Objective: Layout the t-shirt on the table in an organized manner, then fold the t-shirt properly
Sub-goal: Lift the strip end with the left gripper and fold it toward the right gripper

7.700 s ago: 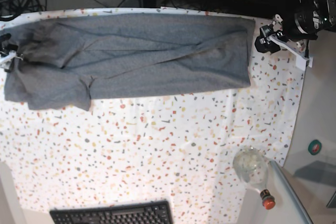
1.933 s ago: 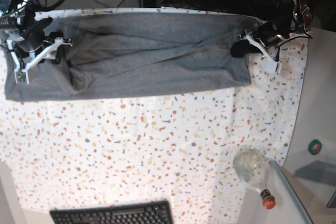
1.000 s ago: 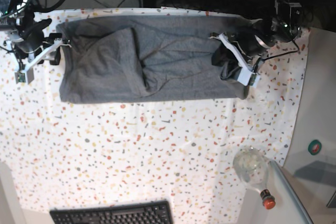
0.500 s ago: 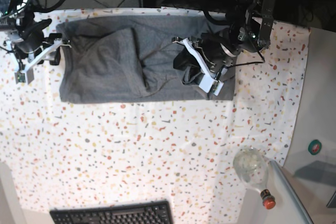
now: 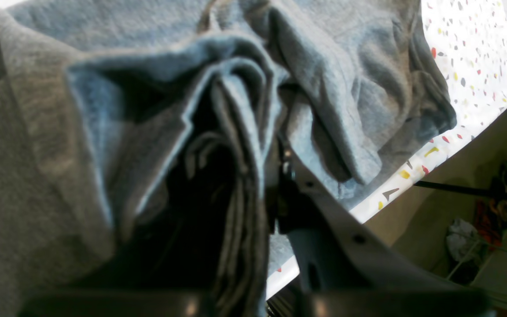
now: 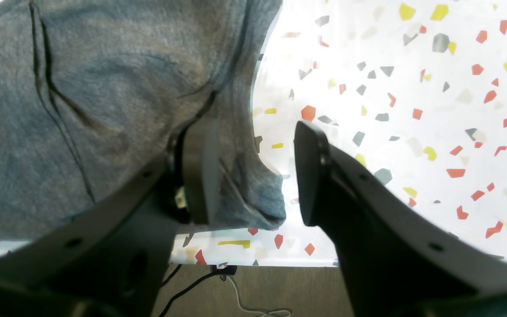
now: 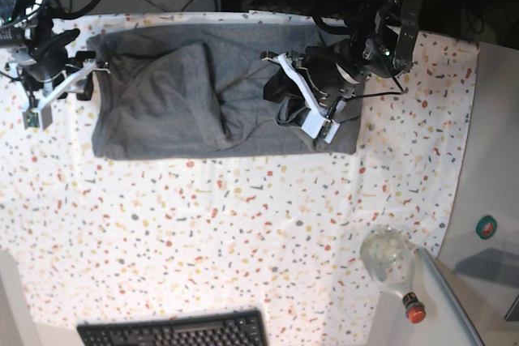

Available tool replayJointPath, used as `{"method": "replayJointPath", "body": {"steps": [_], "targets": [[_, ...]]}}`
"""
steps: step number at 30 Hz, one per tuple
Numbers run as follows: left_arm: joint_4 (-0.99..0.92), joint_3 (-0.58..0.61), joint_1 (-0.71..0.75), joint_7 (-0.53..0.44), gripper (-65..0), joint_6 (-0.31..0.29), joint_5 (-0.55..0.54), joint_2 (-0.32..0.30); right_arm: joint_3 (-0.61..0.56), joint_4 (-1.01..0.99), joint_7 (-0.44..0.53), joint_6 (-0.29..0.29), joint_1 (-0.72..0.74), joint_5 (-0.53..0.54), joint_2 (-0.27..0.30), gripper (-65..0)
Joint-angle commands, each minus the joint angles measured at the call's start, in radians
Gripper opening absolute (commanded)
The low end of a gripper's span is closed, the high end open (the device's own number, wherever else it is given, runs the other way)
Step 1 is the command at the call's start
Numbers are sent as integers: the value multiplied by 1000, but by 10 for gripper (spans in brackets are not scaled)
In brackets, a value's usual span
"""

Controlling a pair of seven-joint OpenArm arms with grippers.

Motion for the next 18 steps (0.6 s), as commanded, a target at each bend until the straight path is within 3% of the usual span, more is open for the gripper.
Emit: {"method": "replayJointPath", "body": {"steps": [1,18], "targets": [[22,-1,-5,-17,-650,-6,-19,1,2,15,15,-2,4,7,6,-386],[16,-1,-6,-17,-650,-6,-16,1,1,15,15,-2,4,7,6,-386]]}}
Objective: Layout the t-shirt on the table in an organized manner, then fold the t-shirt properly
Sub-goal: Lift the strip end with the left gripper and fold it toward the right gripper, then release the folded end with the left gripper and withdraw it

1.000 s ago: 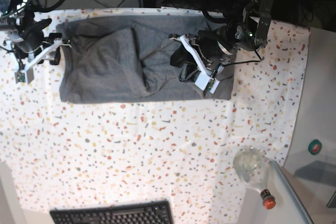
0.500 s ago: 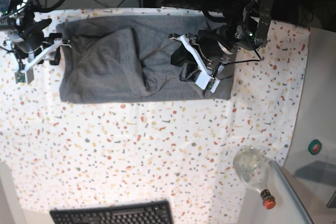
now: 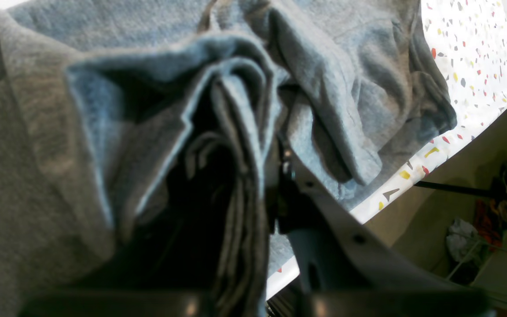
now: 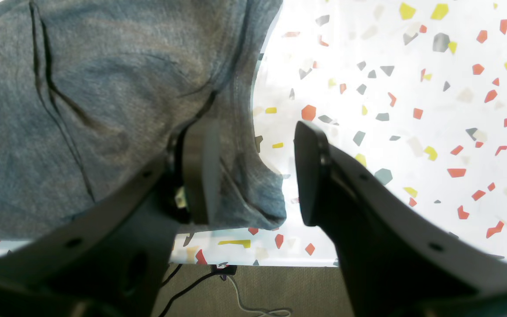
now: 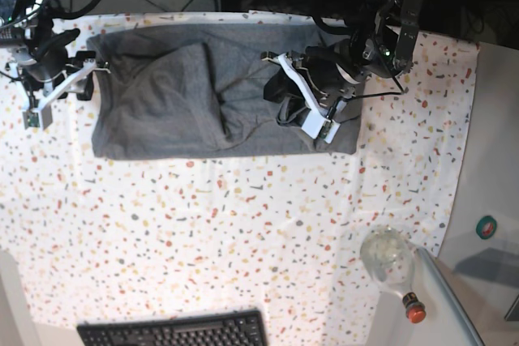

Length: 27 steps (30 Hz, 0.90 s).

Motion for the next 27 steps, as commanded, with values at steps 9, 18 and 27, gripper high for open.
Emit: {"method": "replayJointPath", "body": {"steps": [9,18,27], "targets": [[16,0,-9,-17,-650,-6,-16,1,-2,15,15,-2,3,7,6,-386],[14,13,-21,-17,-365,-6,-14,5,-2,15,15,-2,3,7,6,-386],[-122,214,-133,-17,-245,-6,-19,16,-1,15,15,-2,5,7,6,-386]]}}
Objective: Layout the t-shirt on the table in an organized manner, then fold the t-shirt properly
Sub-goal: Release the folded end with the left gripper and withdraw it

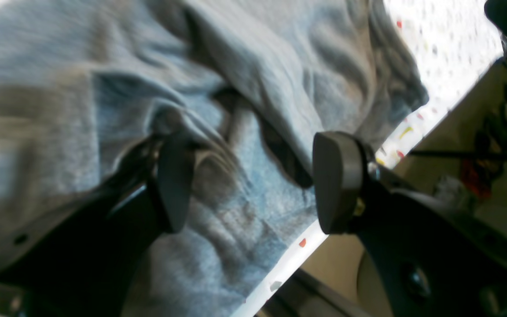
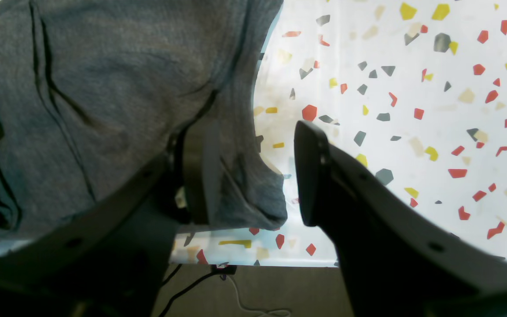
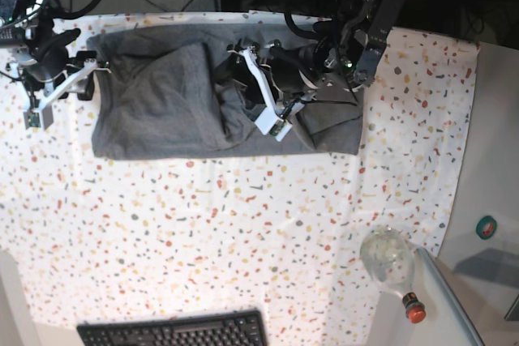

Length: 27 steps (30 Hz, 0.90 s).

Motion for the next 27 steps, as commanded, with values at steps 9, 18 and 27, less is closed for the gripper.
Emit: {"method": "replayJointPath", "body": {"steps": [9,18,27], "targets": [[274,-71,43,-19,-248,-6,-19,-49,-2,22,22,10,21,6,12,-384],[260,-869,265,-19,-650,-10,-19,-111,-231,47,15,362,37,0,21,-650],[-11,-1392,271,-21,-650,-12,-13,-113,-750,-30,-43,363,178,-2,41,-650]]}}
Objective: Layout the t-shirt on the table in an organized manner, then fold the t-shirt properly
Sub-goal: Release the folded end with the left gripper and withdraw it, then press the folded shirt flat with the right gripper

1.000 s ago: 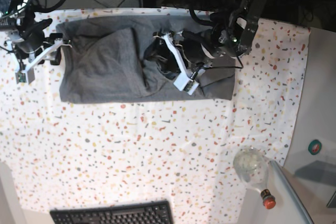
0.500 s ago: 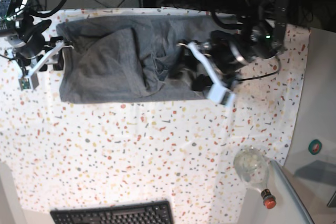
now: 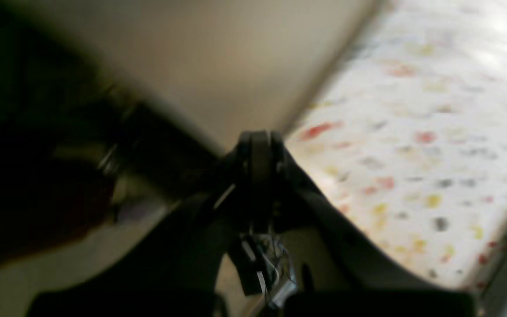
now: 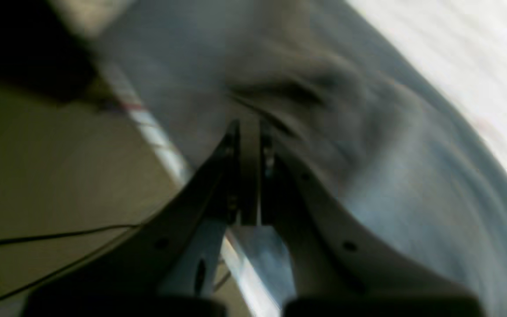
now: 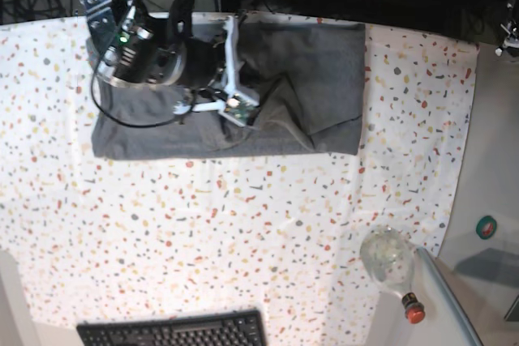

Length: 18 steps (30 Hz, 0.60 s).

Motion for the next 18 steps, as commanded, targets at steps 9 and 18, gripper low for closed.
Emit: {"method": "replayJointPath", "body": {"steps": [9,18], "targets": [[0,-6,5,-16,-650,-10,-16,-7,-307,-321,15,-102,206,8,-68,-650],[-1,-6,5,-14,-650,-10,-16,-7,-328,-558,111,-103,324,5,-102,-650]]}}
